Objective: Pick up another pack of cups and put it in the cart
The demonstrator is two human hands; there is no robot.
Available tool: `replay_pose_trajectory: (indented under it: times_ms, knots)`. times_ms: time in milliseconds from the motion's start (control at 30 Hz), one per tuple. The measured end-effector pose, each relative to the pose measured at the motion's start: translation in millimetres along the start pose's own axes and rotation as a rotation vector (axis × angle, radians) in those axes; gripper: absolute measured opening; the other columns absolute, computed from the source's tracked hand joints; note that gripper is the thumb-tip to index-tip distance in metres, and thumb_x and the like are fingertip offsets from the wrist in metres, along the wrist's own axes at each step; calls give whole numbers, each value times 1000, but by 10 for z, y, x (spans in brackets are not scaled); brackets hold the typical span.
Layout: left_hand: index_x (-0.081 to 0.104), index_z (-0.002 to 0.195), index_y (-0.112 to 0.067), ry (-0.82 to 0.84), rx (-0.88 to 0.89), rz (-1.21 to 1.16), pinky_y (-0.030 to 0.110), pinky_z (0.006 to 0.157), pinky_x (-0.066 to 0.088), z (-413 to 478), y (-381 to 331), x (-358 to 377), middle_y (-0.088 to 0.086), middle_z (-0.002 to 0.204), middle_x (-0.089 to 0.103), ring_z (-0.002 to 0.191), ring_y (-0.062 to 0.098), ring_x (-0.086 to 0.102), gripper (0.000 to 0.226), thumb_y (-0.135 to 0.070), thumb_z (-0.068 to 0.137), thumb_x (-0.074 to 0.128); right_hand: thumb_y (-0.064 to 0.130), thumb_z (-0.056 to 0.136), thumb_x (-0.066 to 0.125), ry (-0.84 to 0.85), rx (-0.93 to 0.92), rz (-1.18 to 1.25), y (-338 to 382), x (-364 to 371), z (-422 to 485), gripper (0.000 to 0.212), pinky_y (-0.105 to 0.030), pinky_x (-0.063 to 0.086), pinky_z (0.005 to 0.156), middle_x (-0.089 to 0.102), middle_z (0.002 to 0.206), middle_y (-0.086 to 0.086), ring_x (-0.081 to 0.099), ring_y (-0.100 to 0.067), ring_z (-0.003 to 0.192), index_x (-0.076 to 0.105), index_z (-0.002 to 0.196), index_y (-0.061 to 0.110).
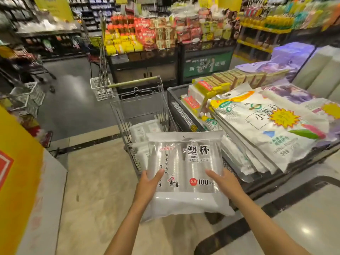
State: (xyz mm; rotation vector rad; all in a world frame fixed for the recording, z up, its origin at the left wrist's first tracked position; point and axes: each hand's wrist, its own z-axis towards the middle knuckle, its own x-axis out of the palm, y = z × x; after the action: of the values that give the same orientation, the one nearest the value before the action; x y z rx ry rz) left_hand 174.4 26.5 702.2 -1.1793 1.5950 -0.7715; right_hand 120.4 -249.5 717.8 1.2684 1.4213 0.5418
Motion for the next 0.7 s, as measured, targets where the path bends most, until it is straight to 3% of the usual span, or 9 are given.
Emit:
replay_pose_trajectory:
  times_ms: [167,300,367,467,533,633,700]
  knots:
    - [63,116,-27,-39,-59,-2,41,96,53,659,56,-50,-9,108,72,100,14,69,77,-82,62,68,51,88,69,77,8,-31,103,306,690,12,-23,49,68,73,90,17,69,-1,82,66,92,40]
    - [60,119,-20,-67,-125,-41,35,88,49,1230,14,25,-4,111,68,101,16,66,67,-69,75,72,54,86,71,142,22,-23,107,536,1517,14,-32,56,81,76,94,15,72,-3,85,69,95,43]
    - [59,124,-20,-94,-166,-38,37,95,48,1553,0,51,-3,119,68,109,18,65,81,-76,67,69,57,83,72,188,37,-21,121,677,1968,22,-38,56,88,76,96,13,72,-7,89,71,97,40]
    - [53,136,-14,-137,-231,-15,39,107,43,2073,61,52,2,132,62,123,21,58,105,-83,58,62,71,71,72,240,104,-11,137,933,2623,56,-42,55,93,75,103,8,71,-13,95,72,109,30]
    - [52,137,-11,-158,-276,-7,37,105,41,2372,21,73,3,135,60,125,22,56,94,-76,70,66,70,72,72,296,104,-21,150,1097,3002,56,-42,55,94,76,101,8,72,-13,95,73,111,30]
    - [58,131,-15,-153,-312,-50,31,99,40,2859,133,51,-6,124,62,124,19,56,60,-55,87,70,76,67,72,346,128,-17,186,1334,3499,63,-42,55,95,76,105,11,72,-11,98,72,115,35]
    - [52,141,-16,-134,-348,-80,34,110,38,3178,266,43,-2,142,56,136,20,49,82,-66,80,72,78,62,74,353,167,-18,110,1505,3827,75,-42,54,97,73,111,10,70,-12,102,69,120,31]
